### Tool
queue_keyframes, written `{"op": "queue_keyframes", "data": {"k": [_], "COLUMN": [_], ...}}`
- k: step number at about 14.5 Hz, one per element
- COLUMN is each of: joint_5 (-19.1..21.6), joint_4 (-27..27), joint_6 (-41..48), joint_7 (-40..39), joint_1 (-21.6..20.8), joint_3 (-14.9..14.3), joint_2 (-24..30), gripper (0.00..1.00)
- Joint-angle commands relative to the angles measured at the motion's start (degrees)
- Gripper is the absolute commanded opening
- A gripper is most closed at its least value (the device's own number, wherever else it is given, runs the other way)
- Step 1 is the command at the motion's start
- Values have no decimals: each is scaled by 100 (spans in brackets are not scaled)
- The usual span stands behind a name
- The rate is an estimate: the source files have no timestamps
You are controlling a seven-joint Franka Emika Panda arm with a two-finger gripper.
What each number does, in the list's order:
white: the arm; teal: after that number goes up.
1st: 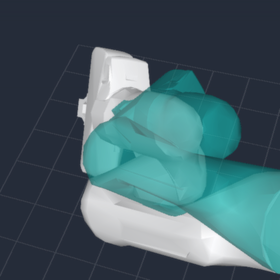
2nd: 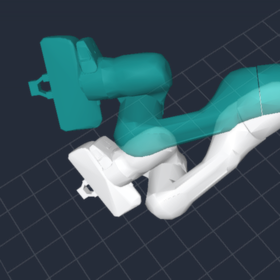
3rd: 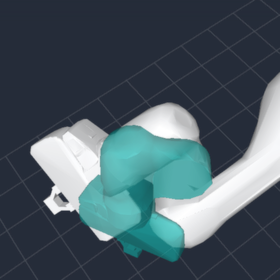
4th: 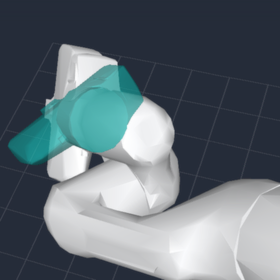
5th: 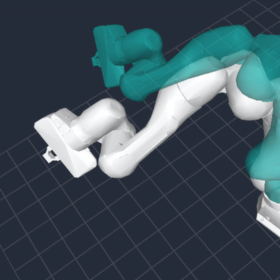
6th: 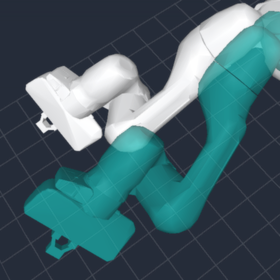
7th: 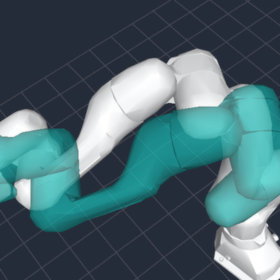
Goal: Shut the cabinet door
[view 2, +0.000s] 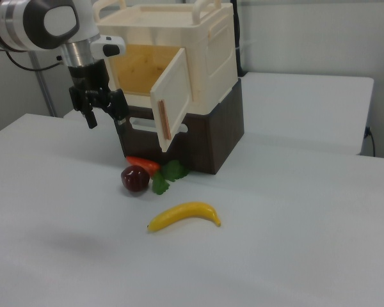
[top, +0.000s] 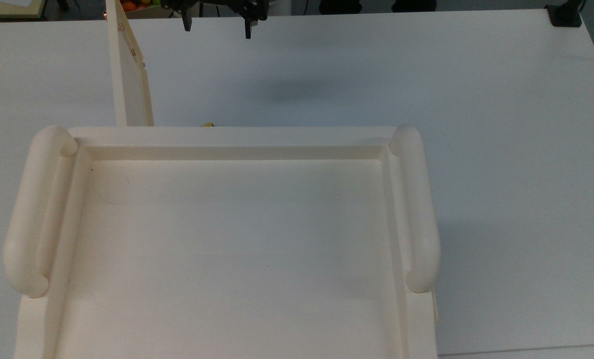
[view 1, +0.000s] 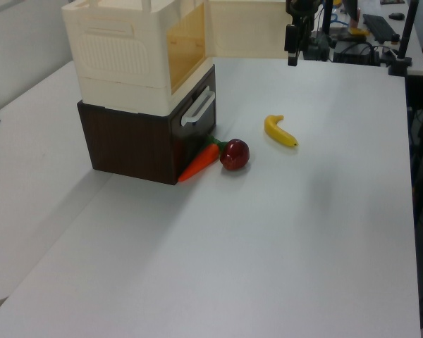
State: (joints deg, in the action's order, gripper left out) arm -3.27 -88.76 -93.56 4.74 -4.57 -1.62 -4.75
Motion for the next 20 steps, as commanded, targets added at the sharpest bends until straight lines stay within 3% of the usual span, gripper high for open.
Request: {"op": "queue_keyframes", "data": {"k": [1,18,20], "joint_5": [-173,-174,-174], "joint_4": [-168,-168,-168], "joint_6": [56,-4,-5], "joint_7": [-96,-140,-166], "joint_1": [-70,-79,-79], "joint_3": [-14,-5,-5], "joint_2": [124,89,80], "gripper": [100,99,81]}}
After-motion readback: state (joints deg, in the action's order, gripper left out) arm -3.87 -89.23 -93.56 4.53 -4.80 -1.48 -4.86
